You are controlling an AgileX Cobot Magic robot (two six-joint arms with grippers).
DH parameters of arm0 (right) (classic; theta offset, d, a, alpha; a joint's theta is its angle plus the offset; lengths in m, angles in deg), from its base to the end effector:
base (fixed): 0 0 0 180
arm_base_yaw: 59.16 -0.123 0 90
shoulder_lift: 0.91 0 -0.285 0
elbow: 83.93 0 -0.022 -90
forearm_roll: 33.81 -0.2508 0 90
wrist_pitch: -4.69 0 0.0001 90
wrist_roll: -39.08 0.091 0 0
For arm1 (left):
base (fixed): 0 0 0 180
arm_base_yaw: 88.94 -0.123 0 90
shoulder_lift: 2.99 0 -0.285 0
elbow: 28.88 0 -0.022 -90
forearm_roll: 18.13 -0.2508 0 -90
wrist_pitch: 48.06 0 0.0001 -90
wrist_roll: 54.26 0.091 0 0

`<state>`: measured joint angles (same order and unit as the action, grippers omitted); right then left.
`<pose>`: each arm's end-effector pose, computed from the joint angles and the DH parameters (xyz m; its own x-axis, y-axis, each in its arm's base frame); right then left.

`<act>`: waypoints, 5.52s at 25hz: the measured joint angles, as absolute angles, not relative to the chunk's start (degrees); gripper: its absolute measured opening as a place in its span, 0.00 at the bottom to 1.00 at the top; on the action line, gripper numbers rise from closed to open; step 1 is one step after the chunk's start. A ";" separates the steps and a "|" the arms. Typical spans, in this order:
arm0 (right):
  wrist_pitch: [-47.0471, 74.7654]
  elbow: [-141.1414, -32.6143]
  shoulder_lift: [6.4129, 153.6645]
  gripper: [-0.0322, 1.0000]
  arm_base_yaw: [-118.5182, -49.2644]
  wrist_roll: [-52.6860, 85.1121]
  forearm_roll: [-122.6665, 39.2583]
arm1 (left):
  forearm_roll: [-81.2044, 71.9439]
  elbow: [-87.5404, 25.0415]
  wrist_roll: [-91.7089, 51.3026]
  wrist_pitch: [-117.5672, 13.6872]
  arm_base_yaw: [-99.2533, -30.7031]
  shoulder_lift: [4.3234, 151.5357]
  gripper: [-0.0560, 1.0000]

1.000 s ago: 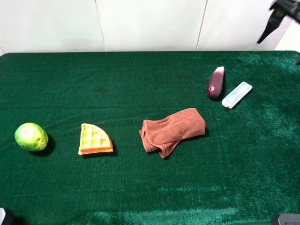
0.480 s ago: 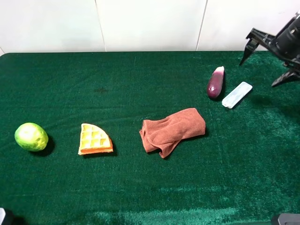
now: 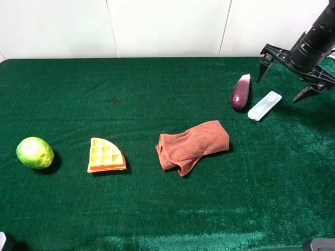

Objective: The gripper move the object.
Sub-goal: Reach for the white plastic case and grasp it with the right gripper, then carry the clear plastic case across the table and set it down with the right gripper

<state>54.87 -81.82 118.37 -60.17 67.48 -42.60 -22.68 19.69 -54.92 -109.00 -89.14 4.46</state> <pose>0.3784 0.0174 0.1704 -0.8385 0.5414 -0.0613 0.5241 0.8321 0.1814 -0.0060 0.0063 0.2772 -0.4538 0.0255 -0.8908 -0.0530 0.9970 0.0555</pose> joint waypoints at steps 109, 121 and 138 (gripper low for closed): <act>67.84 -101.82 121.49 0.32 -86.00 73.02 -42.90 | -22.68 19.69 -54.92 -109.00 -89.14 4.46 0.97; 59.34 -101.82 127.35 0.32 -89.84 78.11 -46.85 | -22.68 19.69 -54.92 -109.00 -89.14 4.46 0.97; 56.82 -101.82 134.67 0.32 -91.24 88.18 -47.01 | -22.68 19.69 -54.92 -109.00 -89.14 4.46 0.97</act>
